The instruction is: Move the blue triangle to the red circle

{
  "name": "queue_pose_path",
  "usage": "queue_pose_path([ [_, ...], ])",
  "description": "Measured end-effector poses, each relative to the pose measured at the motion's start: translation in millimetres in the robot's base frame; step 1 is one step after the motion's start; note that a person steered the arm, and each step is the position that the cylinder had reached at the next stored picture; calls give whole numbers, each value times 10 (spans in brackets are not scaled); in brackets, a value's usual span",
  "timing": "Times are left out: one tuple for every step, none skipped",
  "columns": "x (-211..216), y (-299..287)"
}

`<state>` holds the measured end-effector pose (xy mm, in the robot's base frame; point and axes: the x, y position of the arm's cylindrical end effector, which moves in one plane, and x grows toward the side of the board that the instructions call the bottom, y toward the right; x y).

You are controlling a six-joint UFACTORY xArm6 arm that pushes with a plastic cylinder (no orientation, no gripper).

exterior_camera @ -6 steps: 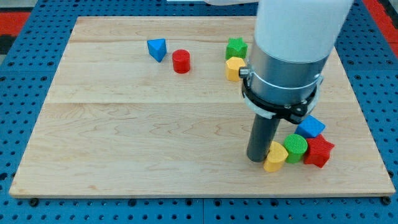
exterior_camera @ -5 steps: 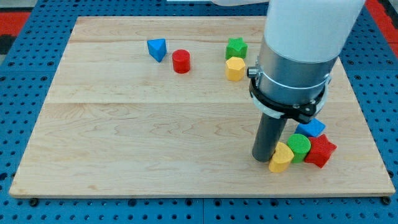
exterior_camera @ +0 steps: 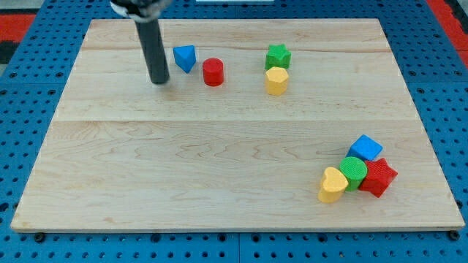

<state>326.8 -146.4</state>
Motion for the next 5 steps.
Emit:
queue_pose_path([
  [-219, -61],
  [-490, 118],
  [-527, 387],
  [-400, 629],
  [-242, 844],
])
